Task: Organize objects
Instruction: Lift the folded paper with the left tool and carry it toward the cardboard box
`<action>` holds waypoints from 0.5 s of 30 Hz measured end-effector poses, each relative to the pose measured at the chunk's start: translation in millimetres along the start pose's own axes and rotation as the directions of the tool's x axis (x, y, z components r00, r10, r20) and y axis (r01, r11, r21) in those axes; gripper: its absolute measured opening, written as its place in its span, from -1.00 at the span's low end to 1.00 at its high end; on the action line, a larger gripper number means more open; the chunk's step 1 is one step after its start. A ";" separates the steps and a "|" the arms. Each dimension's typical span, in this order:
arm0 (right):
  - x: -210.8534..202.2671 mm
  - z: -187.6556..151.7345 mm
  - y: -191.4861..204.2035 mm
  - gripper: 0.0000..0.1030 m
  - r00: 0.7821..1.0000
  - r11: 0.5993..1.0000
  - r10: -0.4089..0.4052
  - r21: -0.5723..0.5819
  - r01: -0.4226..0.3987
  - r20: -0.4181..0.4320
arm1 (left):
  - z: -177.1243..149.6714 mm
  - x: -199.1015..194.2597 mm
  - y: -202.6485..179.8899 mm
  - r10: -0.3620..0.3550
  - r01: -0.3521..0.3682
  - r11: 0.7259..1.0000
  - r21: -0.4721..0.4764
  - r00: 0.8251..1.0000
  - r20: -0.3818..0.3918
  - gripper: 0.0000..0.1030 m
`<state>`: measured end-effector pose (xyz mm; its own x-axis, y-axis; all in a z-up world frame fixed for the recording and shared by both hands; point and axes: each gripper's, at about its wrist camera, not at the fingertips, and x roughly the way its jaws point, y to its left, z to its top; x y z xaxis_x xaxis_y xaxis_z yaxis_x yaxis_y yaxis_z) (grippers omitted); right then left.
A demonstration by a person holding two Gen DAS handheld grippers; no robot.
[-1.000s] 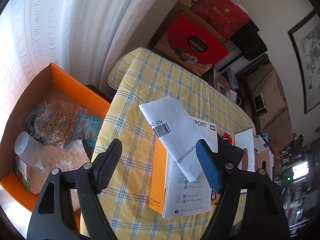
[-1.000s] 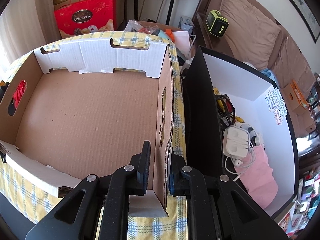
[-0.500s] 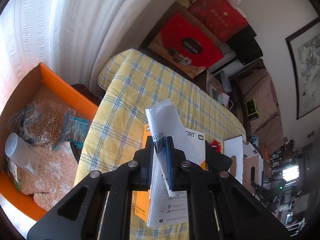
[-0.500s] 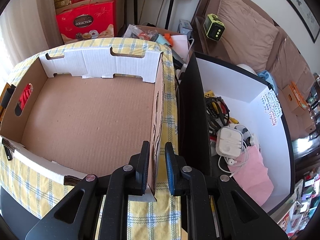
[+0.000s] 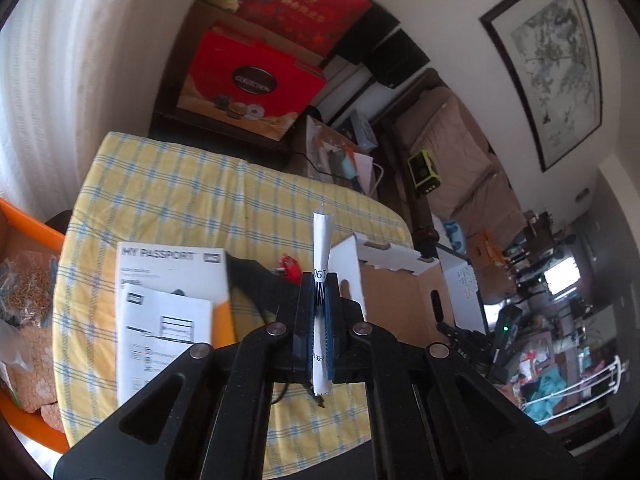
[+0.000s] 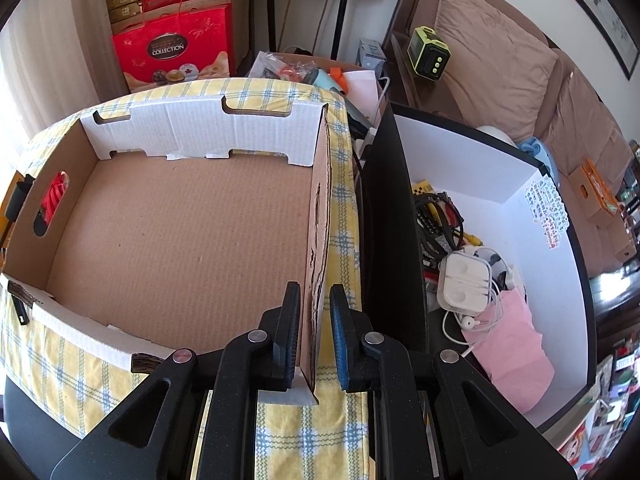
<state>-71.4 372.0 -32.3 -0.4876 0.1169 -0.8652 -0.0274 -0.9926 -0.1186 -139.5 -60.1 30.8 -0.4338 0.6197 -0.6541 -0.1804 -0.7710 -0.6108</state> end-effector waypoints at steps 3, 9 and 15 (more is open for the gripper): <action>-1.1 -0.6 -1.0 -0.73 1.000 1.000 0.004 0.004 -0.004 0.002 | -4.6 21.8 -32.3 -0.026 0.028 0.998 0.049 0.999 -0.044 -0.93; -3.5 -1.9 -3.2 -0.73 1.000 1.000 0.023 0.016 -0.023 0.003 | -13.4 66.5 -88.3 -0.057 0.070 0.992 0.104 0.991 -0.119 -0.93; -4.2 -2.4 -7.2 -0.73 0.999 0.999 0.033 0.036 -0.033 0.004 | -21.2 119.9 -126.1 -0.087 0.112 0.988 0.110 0.974 -0.207 -0.93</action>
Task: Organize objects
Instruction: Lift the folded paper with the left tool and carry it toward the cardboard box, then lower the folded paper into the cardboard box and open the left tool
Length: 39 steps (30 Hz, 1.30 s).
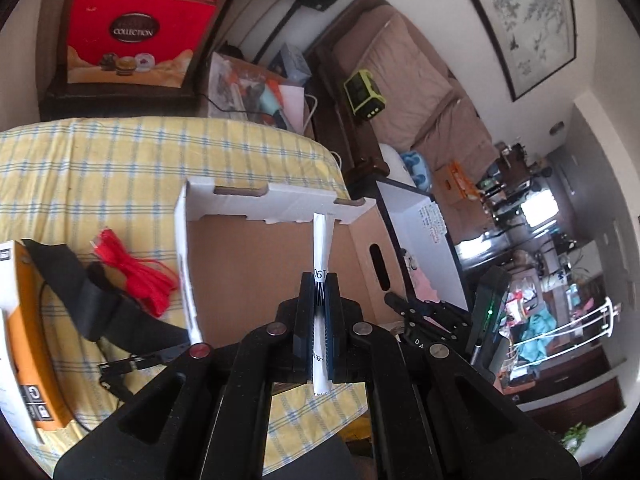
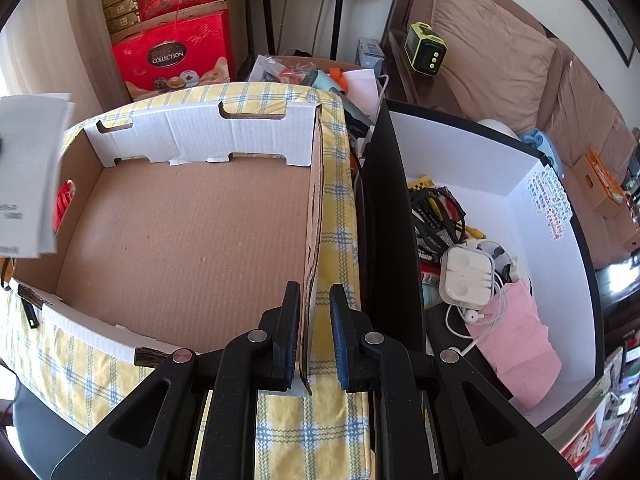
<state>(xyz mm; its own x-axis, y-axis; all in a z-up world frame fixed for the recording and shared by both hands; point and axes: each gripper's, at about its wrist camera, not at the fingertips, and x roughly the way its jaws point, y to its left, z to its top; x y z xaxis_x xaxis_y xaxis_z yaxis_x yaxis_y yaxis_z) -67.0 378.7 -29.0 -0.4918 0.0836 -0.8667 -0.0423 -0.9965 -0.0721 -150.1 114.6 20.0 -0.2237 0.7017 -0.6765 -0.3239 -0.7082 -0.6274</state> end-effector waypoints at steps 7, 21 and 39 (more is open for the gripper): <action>-1.2 -0.4 -2.7 -0.73 1.000 1.000 0.019 0.010 -0.019 0.001 | 3.2 62.5 -16.9 -0.037 0.034 0.999 -0.036 0.995 -0.089 -0.93; -0.1 0.3 -2.7 -0.74 0.999 0.999 0.039 0.015 -0.039 -0.003 | 4.5 143.5 -32.0 -0.066 0.043 0.991 -0.126 0.980 -0.185 -0.93; -0.4 0.1 -2.3 -0.75 0.999 0.999 0.042 0.013 -0.042 -0.004 | -4.1 166.3 -18.7 -0.019 -0.022 0.987 -0.156 0.967 -0.256 -0.01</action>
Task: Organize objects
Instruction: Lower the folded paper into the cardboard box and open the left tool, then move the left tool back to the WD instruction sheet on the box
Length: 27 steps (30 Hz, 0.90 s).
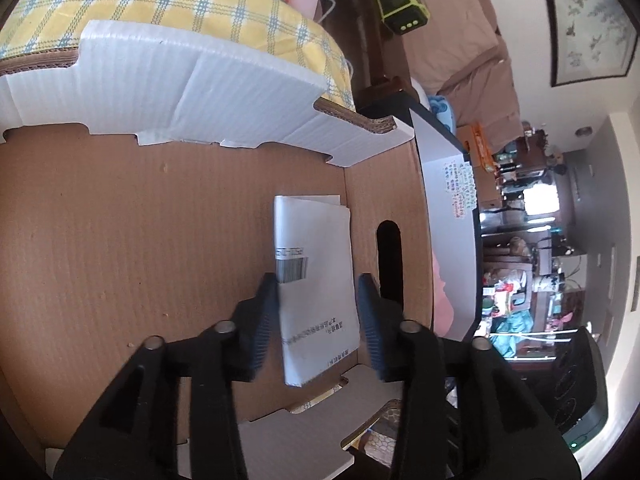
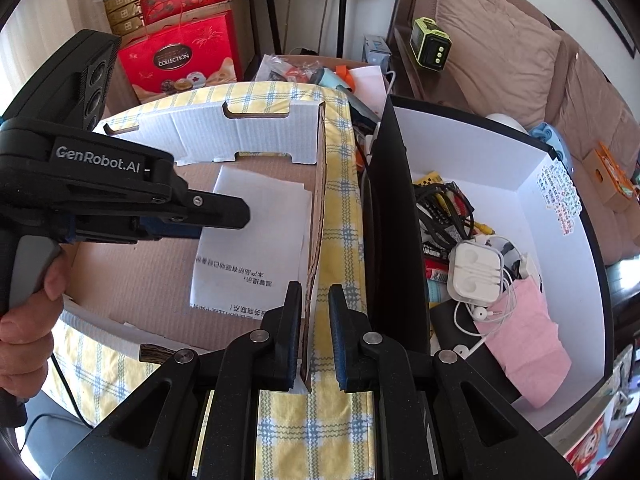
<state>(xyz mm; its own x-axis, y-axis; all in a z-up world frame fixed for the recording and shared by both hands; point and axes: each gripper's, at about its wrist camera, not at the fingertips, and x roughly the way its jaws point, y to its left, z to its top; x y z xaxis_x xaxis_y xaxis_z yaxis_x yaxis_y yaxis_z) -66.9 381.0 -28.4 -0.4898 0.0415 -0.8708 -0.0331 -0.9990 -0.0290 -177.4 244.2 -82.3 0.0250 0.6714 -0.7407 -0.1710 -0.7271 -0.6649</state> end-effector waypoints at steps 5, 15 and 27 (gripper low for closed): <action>0.0 -0.8 -1.7 -0.75 1.000 1.000 0.000 0.008 0.000 0.001 | -6.6 -17.0 -8.6 0.017 -0.020 0.998 0.066 0.999 0.041 0.26; -1.7 -1.2 -2.2 -0.75 1.000 1.000 -0.004 0.015 0.004 0.004 | -30.0 -55.1 -9.4 0.112 -0.128 0.981 0.147 0.988 0.107 0.47; -3.2 -2.8 -2.3 -0.75 1.000 1.000 -0.009 0.028 0.008 0.008 | -66.5 -110.3 -15.0 0.157 -0.199 0.958 0.206 0.966 0.204 0.61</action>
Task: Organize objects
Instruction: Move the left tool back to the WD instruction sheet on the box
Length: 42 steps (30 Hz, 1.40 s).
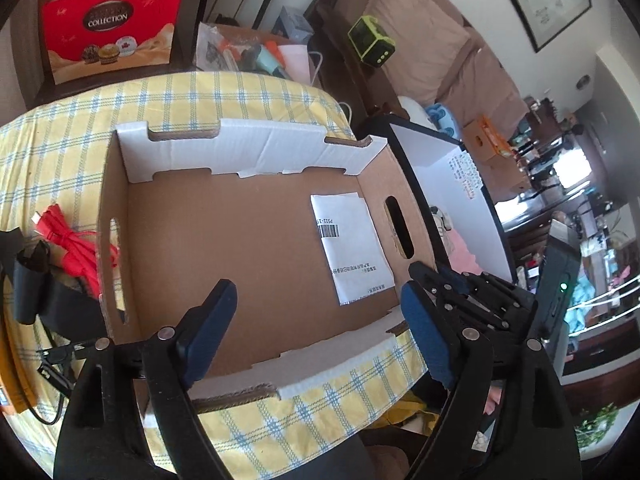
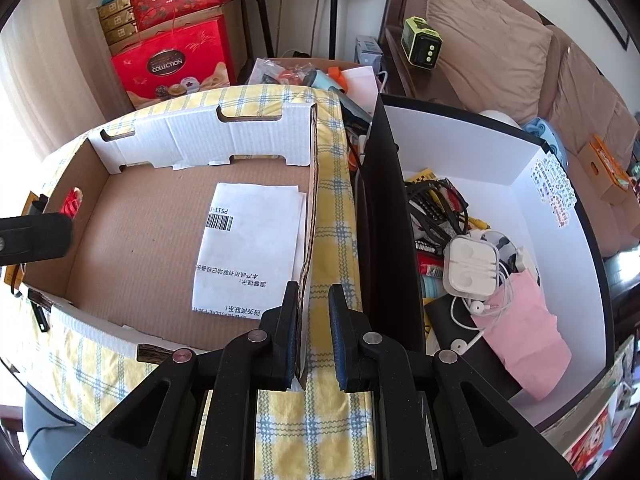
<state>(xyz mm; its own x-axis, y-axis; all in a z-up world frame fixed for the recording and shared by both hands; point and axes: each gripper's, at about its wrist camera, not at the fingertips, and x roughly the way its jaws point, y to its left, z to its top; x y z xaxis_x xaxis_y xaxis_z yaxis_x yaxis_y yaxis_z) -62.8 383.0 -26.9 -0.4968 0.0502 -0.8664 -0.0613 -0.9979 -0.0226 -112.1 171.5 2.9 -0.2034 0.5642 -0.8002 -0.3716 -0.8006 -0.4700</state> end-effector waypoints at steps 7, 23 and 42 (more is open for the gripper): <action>-1.2 -0.7 0.6 -0.75 1.000 1.000 -0.012 0.011 0.012 0.006 | -22.1 -51.2 18.0 0.111 -0.115 0.993 0.026 0.987 0.114 0.68; -2.0 -0.3 0.6 -0.03 0.999 0.999 -0.031 0.023 0.031 0.007 | -66.9 -131.1 124.8 0.426 -0.414 0.905 -0.098 0.883 0.199 1.00; -3.6 -2.3 6.2 -0.05 0.999 0.999 -0.040 0.011 0.040 0.006 | -98.4 -156.4 246.5 0.517 -0.477 0.841 -0.257 0.847 0.120 1.00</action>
<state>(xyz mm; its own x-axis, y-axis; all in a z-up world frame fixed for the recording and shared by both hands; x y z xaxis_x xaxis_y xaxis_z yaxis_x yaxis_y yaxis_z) -59.4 376.5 -25.1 -0.4993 0.0907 -0.8617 -0.0910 -0.9945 -0.0519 -82.7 -133.9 -24.5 -0.4730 0.0879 -0.8767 0.0174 -0.9939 -0.1090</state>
